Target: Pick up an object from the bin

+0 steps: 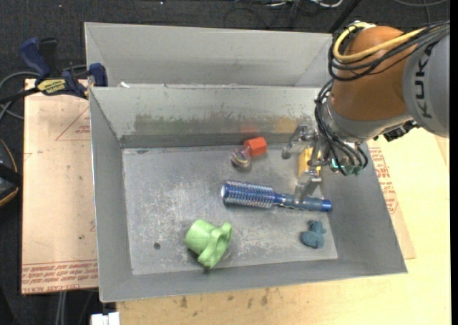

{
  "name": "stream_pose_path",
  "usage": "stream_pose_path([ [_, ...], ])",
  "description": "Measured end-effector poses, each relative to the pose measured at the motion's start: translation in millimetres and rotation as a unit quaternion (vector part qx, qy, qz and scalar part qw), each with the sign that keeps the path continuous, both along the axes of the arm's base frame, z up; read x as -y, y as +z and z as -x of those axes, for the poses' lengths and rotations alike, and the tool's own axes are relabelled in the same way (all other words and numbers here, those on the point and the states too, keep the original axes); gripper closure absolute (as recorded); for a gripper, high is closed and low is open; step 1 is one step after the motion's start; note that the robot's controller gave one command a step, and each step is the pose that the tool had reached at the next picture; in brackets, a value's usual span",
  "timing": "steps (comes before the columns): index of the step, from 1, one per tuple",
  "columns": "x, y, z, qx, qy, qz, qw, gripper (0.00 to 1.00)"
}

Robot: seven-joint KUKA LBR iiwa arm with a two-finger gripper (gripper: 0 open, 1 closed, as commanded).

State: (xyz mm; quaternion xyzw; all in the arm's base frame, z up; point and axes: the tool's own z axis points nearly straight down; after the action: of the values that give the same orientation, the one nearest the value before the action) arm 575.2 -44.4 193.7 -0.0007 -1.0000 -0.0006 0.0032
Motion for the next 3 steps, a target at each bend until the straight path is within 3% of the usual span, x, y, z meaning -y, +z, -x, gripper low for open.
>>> stream_pose_path([
  [1, -42.2, -119.2, -1.1, 0.0063, -0.09, 0.001, 0.9959, 0.0],
  [2, -59.3, -92.2, 8.6, 0.0049, -0.102, 0.0, 0.9948, 0.0],
  [3, -57.0, -93.8, -3.8, 0.0046, -0.118, 0.0, 0.993, 0.0],
])
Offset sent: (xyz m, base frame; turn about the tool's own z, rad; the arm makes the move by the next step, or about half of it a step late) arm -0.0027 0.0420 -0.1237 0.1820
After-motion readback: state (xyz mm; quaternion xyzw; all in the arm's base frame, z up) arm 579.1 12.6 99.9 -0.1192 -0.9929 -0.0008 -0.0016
